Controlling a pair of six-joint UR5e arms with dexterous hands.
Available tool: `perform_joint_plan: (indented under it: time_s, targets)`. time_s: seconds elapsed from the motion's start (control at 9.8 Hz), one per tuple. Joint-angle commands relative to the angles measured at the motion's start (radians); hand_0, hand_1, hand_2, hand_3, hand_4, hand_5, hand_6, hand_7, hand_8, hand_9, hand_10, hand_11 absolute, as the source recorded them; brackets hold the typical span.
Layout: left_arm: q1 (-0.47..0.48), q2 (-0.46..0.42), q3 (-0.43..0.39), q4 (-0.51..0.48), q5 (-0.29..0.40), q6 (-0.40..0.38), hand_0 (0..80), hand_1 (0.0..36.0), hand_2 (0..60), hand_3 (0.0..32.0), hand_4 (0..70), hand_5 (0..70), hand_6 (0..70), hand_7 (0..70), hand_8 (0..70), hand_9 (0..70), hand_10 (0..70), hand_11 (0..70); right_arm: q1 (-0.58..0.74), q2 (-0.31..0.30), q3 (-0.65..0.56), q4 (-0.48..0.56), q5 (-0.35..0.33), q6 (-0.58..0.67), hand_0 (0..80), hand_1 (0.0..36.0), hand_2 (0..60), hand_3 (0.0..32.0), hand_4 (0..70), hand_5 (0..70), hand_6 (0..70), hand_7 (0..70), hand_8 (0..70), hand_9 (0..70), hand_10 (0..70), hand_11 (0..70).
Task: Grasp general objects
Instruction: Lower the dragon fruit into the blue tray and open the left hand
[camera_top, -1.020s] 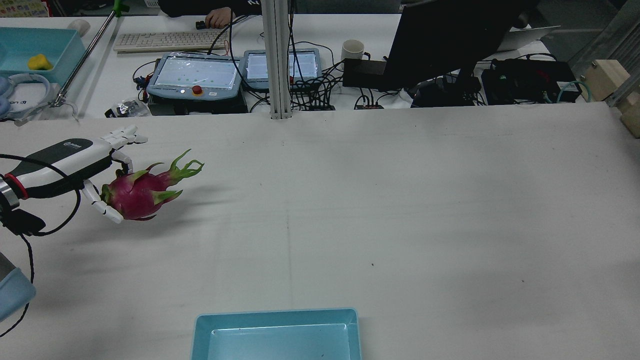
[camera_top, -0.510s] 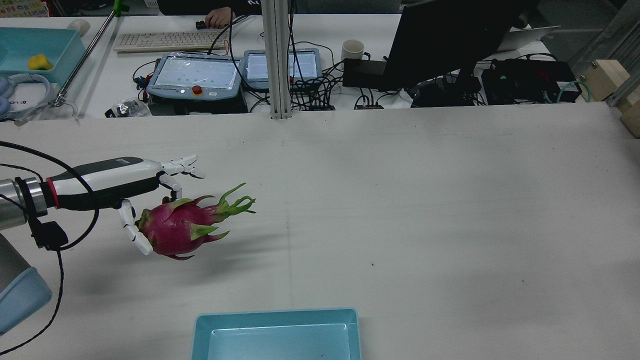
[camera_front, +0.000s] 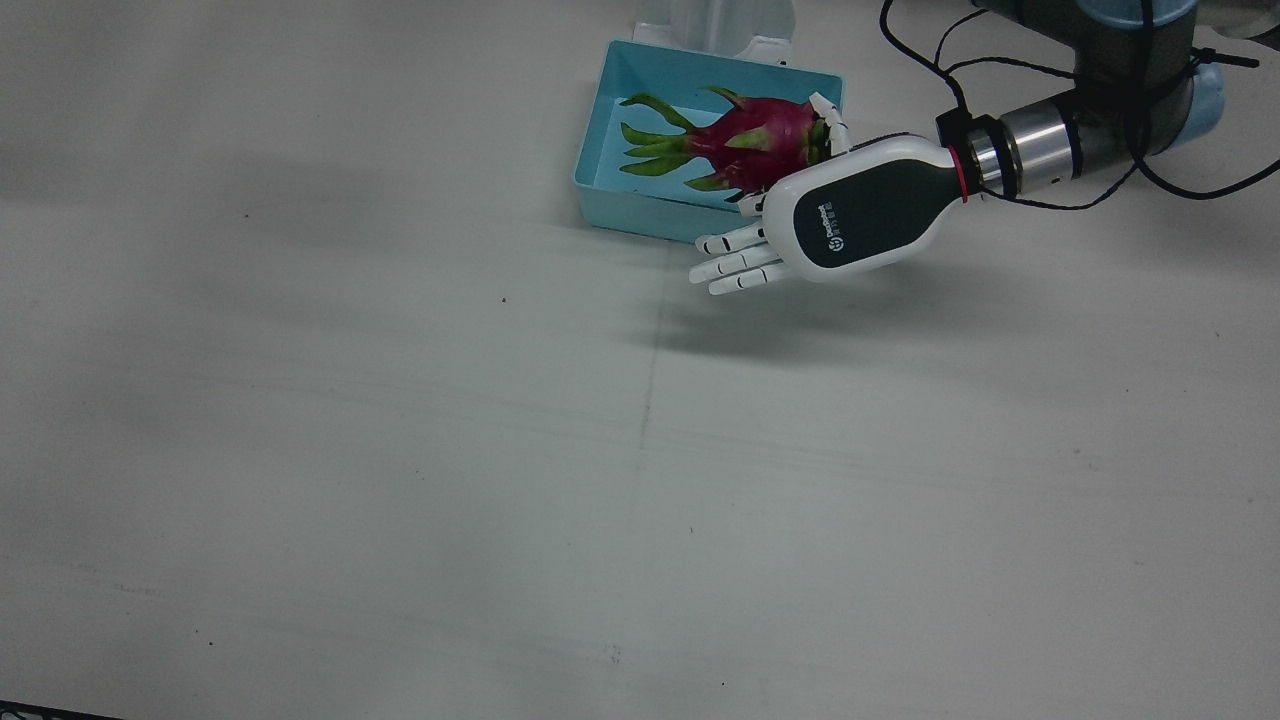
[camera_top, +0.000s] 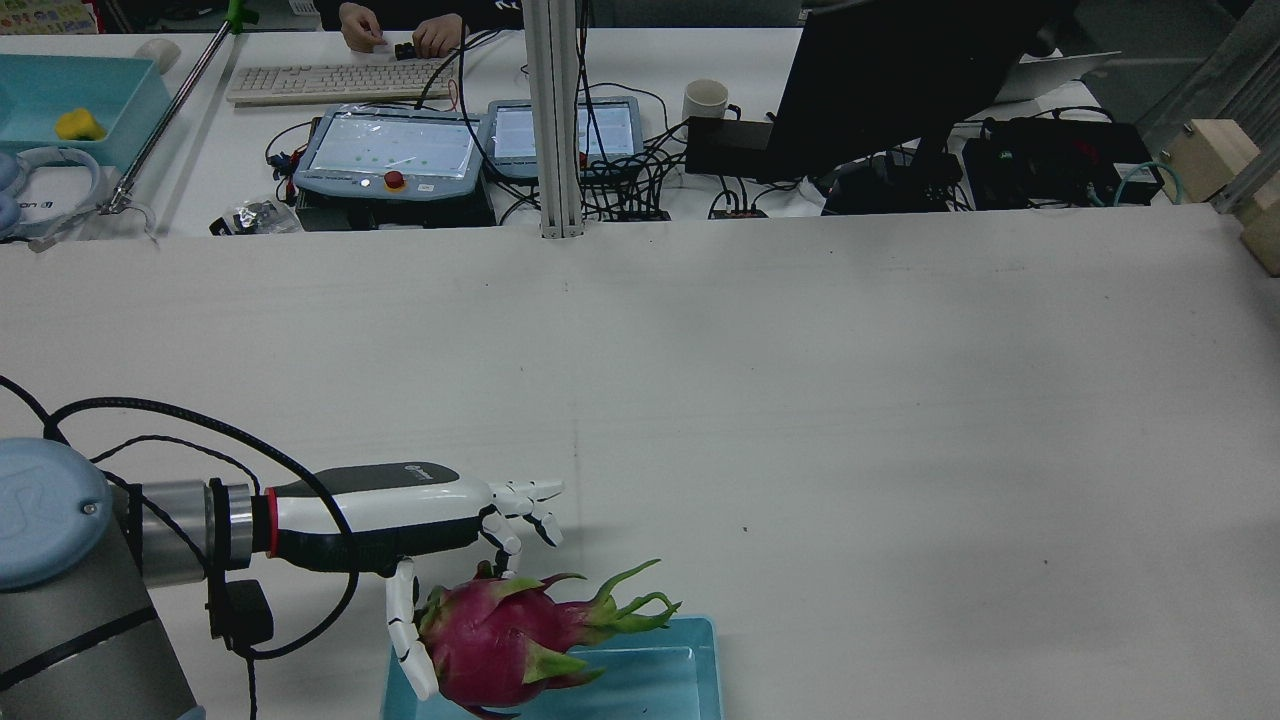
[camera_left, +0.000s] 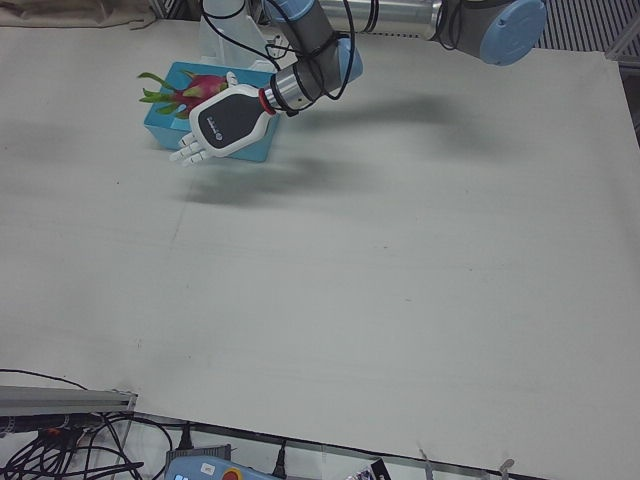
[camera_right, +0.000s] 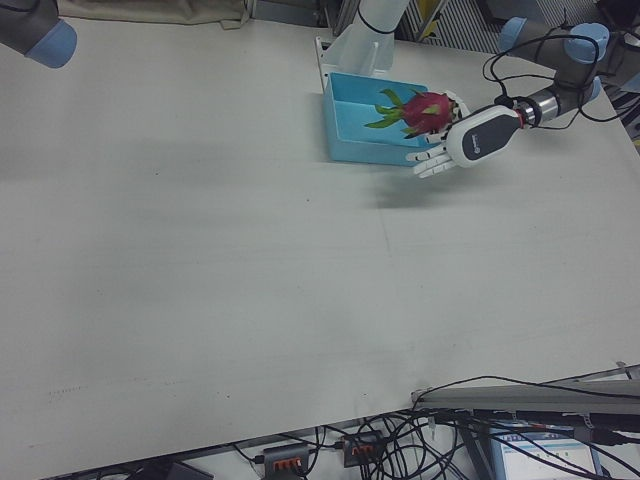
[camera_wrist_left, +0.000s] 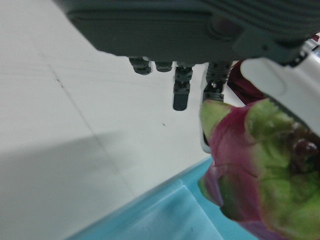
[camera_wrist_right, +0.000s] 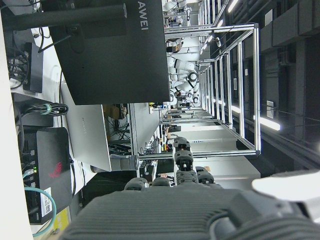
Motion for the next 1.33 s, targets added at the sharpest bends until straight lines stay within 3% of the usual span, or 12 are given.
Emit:
perform_joint_plan:
  time_s: [0.0,0.1,0.2,0.31,0.41,0.82,1.02,1.12,1.22]
  targets:
    - [0.132,-0.016,0.004,0.017,-0.054,0.006,55.2,24.9,36.6,0.0,60.8,48.9,7.3,27.1,0.4,4.0,0.0,0.2,0.000,0.000,0.000,0.000,0.001,0.000,0.0,0.0,0.0,0.0,0.0,0.0,0.0,0.0,0.0,0.0,0.0,0.0]
    - [0.131,-0.009,0.004,0.017,-0.048,0.006,49.6,10.9,3.5,0.0,40.7,30.6,4.8,24.3,0.1,3.4,0.0,0.0,0.000,0.000,0.000,0.000,0.000,0.000,0.0,0.0,0.0,0.0,0.0,0.0,0.0,0.0,0.0,0.0,0.0,0.0]
    - [0.129,-0.005,0.006,0.020,-0.043,0.006,46.9,1.9,0.0,0.0,23.5,12.6,1.2,18.0,0.0,2.2,0.0,0.0,0.000,0.000,-0.002,0.000,0.000,0.001,0.0,0.0,0.0,0.0,0.0,0.0,0.0,0.0,0.0,0.0,0.0,0.0]
    - [0.129,0.008,0.003,0.020,-0.043,0.008,44.0,0.0,0.0,18.6,0.0,0.7,0.0,8.8,0.0,0.3,0.0,0.0,0.000,0.000,-0.002,0.000,0.001,0.000,0.0,0.0,0.0,0.0,0.0,0.0,0.0,0.0,0.0,0.0,0.0,0.0]
    - [0.129,0.010,0.000,0.020,-0.045,0.008,42.4,0.0,0.0,32.0,0.0,0.0,0.0,5.8,0.0,0.0,0.0,0.0,0.000,0.000,-0.002,0.000,0.001,0.000,0.0,0.0,0.0,0.0,0.0,0.0,0.0,0.0,0.0,0.0,0.0,0.0]
    - [0.116,0.008,-0.003,0.037,-0.051,0.006,42.3,0.0,0.0,32.0,0.0,0.0,0.0,5.7,0.0,0.0,0.0,0.0,0.000,0.000,-0.002,0.000,0.000,0.000,0.0,0.0,0.0,0.0,0.0,0.0,0.0,0.0,0.0,0.0,0.0,0.0]
    - [0.073,-0.011,0.003,0.092,-0.045,-0.003,42.4,0.0,0.0,32.0,0.0,0.0,0.0,6.5,0.0,0.0,0.0,0.0,0.000,0.000,-0.002,0.002,0.001,0.000,0.0,0.0,0.0,0.0,0.0,0.0,0.0,0.0,0.0,0.0,0.0,0.0]
    - [-0.005,-0.018,0.015,0.092,-0.038,-0.009,42.2,0.0,0.0,30.6,0.0,0.0,0.0,6.6,0.0,0.0,0.0,0.0,0.000,0.000,-0.002,0.000,0.000,0.000,0.0,0.0,0.0,0.0,0.0,0.0,0.0,0.0,0.0,0.0,0.0,0.0]
    - [-0.104,-0.021,0.017,0.073,-0.032,-0.036,41.9,0.0,0.0,22.0,0.0,0.0,0.0,7.0,0.0,0.0,0.0,0.0,0.000,0.000,-0.002,0.002,0.001,0.000,0.0,0.0,0.0,0.0,0.0,0.0,0.0,0.0,0.0,0.0,0.0,0.0]
